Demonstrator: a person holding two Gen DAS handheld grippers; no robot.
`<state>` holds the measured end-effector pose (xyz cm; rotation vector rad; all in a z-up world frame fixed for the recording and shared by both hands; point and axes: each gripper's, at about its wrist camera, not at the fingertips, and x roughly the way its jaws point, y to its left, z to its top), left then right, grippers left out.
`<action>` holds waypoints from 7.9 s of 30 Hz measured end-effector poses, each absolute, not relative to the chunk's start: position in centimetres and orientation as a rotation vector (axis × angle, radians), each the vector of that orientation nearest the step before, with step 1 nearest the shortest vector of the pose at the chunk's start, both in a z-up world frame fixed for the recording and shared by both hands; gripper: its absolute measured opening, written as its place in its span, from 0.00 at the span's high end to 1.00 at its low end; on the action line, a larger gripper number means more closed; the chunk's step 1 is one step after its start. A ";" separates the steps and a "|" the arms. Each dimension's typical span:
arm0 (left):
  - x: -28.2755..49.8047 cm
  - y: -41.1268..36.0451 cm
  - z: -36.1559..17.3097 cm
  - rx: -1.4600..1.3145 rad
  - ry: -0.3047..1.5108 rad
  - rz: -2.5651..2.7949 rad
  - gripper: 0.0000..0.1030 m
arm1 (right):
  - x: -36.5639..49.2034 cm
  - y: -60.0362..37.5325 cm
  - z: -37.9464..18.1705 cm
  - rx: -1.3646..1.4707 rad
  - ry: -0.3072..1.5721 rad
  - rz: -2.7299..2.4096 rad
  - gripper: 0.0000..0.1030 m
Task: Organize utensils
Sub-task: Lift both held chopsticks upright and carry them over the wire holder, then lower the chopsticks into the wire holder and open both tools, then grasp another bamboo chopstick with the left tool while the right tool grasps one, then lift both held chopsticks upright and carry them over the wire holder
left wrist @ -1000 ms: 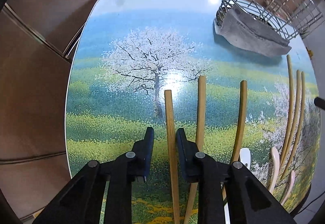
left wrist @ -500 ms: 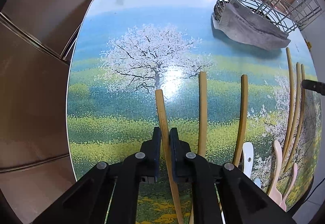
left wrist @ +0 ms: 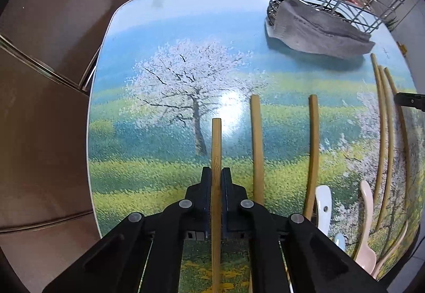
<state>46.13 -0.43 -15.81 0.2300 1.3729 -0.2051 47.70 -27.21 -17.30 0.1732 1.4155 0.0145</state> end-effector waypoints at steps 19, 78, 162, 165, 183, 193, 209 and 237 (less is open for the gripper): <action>39.9 4.1 -6.5 0.075 1.118 -0.130 0.94 | 37.8 -28.9 -10.1 0.339 0.980 0.258 0.94; 50.7 -7.4 -1.8 -0.212 0.210 0.053 0.94 | 47.3 -21.9 -4.1 -0.050 0.186 0.303 0.94; 42.2 1.7 -11.2 0.071 1.178 -0.241 0.45 | 41.4 -27.8 -12.9 0.187 1.117 0.183 0.74; 43.0 1.5 -12.4 0.075 1.211 -0.252 0.46 | 42.8 -27.2 -14.3 0.191 1.154 0.176 0.75; 46.4 -0.1 -15.6 0.150 1.315 -0.288 0.69 | 47.0 -25.8 -17.0 0.102 1.243 0.141 0.75; 49.2 -1.0 -15.5 0.189 1.344 -0.278 0.88 | 47.8 -25.0 -17.1 -0.034 1.301 0.172 0.88; 49.1 -2.7 -15.8 0.279 1.384 -0.327 0.91 | 46.1 -23.7 -17.2 -0.241 1.392 0.313 0.92; 49.0 -2.7 -16.7 0.277 1.489 -0.327 0.94 | 43.8 -21.1 -17.0 -0.410 1.406 0.413 0.94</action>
